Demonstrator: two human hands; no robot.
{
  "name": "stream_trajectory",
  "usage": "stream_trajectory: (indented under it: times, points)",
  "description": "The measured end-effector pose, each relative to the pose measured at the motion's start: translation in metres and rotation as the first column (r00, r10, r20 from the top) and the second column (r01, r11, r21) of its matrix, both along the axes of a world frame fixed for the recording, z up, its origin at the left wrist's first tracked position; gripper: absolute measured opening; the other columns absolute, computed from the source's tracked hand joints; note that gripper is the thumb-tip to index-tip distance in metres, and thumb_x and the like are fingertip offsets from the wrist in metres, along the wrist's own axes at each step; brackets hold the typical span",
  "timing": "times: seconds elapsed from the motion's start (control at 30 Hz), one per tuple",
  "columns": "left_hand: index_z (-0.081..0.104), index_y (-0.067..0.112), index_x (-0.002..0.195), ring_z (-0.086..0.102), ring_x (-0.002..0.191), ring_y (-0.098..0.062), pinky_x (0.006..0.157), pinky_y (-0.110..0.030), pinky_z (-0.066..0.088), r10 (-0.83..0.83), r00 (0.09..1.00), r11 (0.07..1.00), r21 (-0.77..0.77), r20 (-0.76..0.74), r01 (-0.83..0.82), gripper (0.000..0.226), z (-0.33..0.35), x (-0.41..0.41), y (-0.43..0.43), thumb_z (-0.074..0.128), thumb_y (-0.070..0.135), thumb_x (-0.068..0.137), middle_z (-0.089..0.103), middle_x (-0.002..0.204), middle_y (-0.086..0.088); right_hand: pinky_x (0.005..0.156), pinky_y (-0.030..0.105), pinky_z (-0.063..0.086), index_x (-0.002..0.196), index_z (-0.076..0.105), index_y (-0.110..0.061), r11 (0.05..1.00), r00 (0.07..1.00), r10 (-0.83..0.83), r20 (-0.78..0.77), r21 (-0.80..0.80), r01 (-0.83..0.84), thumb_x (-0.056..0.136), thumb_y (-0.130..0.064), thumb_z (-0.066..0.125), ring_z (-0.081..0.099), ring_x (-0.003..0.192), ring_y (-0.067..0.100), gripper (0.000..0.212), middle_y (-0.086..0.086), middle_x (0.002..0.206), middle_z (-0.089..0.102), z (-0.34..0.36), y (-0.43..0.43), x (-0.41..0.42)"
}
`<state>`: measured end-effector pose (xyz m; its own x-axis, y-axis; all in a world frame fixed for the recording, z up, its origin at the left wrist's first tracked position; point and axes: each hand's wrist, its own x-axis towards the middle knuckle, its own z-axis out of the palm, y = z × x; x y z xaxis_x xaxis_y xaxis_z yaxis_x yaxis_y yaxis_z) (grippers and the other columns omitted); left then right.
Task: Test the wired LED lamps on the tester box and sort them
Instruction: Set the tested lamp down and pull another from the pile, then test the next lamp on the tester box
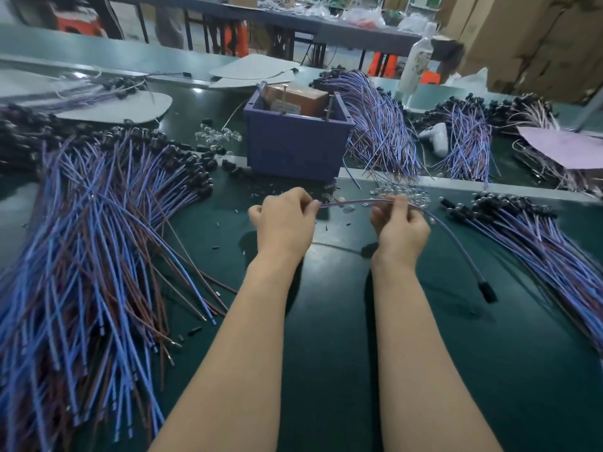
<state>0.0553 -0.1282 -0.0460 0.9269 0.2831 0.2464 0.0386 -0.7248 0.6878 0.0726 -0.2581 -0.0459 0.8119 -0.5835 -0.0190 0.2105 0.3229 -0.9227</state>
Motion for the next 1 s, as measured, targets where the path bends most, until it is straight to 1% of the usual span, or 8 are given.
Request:
stream_trajectory:
  times: [0.2, 0.43, 0.5, 0.63, 0.7, 0.8, 0.93, 1.0]
  points:
    - [0.064, 0.023, 0.096, 0.055, 0.105, -0.024, 0.093, -0.036, 0.031, 0.101, 0.993, 0.993, -0.062, -0.056, -0.105, 0.016, 0.000, 0.001, 0.012, 0.051, 0.031, 0.096, 0.068, 0.101, 0.002, 0.047, 0.015, 0.046, 0.072, 0.053, -0.014, 0.981, 0.991, -0.134, -0.004, 0.141, 0.134, 0.101, -0.018, 0.043, 0.052, 0.039, 0.000, 0.031, 0.001, 0.061, 0.055, -0.001, -0.011, 0.001]
    - [0.065, 0.019, 0.078, 0.059, 0.074, -0.008, 0.079, -0.022, 0.046, 0.023, 0.995, 0.830, -0.556, 0.101, 0.037, 0.014, 0.006, 0.002, 0.012, 0.060, 0.016, 0.091, 0.064, 0.070, 0.011, 0.055, 0.018, 0.049, 0.075, 0.054, -0.017, 0.955, 0.977, 0.212, 0.003, 0.212, -0.208, 0.096, -0.016, 0.052, 0.056, 0.051, 0.006, 0.021, -0.005, 0.055, 0.063, 0.009, 0.007, -0.008]
    - [0.064, 0.021, 0.077, 0.059, 0.070, -0.002, 0.077, -0.019, 0.045, 0.014, 0.991, 0.800, -0.596, 0.133, 0.069, 0.015, 0.006, 0.002, 0.010, 0.060, 0.017, 0.091, 0.064, 0.068, 0.013, 0.052, 0.019, 0.046, 0.071, 0.055, -0.014, 0.961, 0.963, 0.259, -0.078, -0.076, -0.265, 0.096, -0.019, 0.054, 0.051, 0.050, 0.007, 0.025, -0.001, 0.058, 0.059, 0.014, 0.010, -0.013]
    - [0.061, 0.023, 0.083, 0.060, 0.068, 0.002, 0.071, -0.011, 0.044, 0.163, 0.946, 0.644, -0.756, 0.281, 0.114, 0.013, 0.010, 0.000, 0.013, 0.059, 0.015, 0.092, 0.066, 0.069, 0.010, 0.061, 0.026, 0.044, 0.072, 0.063, -0.012, 0.588, 0.946, 0.318, -0.059, -0.771, -0.246, 0.093, -0.026, 0.056, 0.054, 0.056, 0.009, 0.026, -0.003, 0.061, 0.061, 0.023, 0.029, -0.029]
    - [0.058, 0.022, 0.091, 0.060, 0.066, 0.004, 0.069, -0.010, 0.045, 0.260, 0.908, 0.560, -0.817, 0.329, 0.135, 0.010, 0.013, -0.001, 0.014, 0.057, 0.012, 0.093, 0.065, 0.069, 0.009, 0.083, 0.025, 0.043, 0.093, 0.069, -0.013, 0.493, 0.959, 0.267, 0.101, -0.869, -0.046, 0.094, -0.022, 0.054, 0.059, 0.088, 0.013, 0.017, -0.001, 0.088, 0.068, 0.032, 0.037, -0.030]
    - [0.055, 0.024, 0.096, 0.057, 0.063, 0.005, 0.064, -0.010, 0.043, 0.339, 0.873, 0.508, -0.849, 0.350, 0.144, 0.011, 0.017, -0.001, 0.016, 0.057, 0.014, 0.094, 0.065, 0.067, 0.011, 0.106, 0.027, 0.029, 0.120, 0.063, -0.015, 0.255, 0.968, 0.250, -0.040, -0.961, -0.106, 0.097, -0.023, 0.048, 0.046, 0.122, 0.021, 0.028, 0.003, 0.122, 0.062, 0.039, 0.035, -0.018]
    - [0.053, 0.022, 0.088, 0.060, 0.063, 0.004, 0.068, -0.017, 0.045, 0.378, 0.880, 0.376, -0.917, 0.286, 0.137, 0.011, 0.017, 0.002, 0.016, 0.057, 0.013, 0.094, 0.065, 0.062, 0.013, 0.069, 0.018, 0.041, 0.101, 0.069, -0.012, 0.334, 0.890, 0.397, -0.226, -0.867, -0.370, 0.095, -0.019, 0.052, 0.059, 0.078, 0.016, 0.020, 0.000, 0.080, 0.068, 0.024, 0.041, -0.019]
    - [0.057, 0.020, 0.080, 0.058, 0.063, 0.002, 0.064, -0.019, 0.044, 0.308, 0.927, 0.338, -0.936, 0.213, 0.103, 0.014, 0.015, 0.002, 0.012, 0.057, 0.015, 0.094, 0.062, 0.067, 0.010, 0.066, 0.015, 0.040, 0.095, 0.070, -0.012, 0.390, 0.866, 0.448, -0.224, -0.822, -0.415, 0.094, -0.016, 0.053, 0.057, 0.072, 0.014, 0.017, -0.003, 0.071, 0.063, 0.016, 0.047, -0.022]
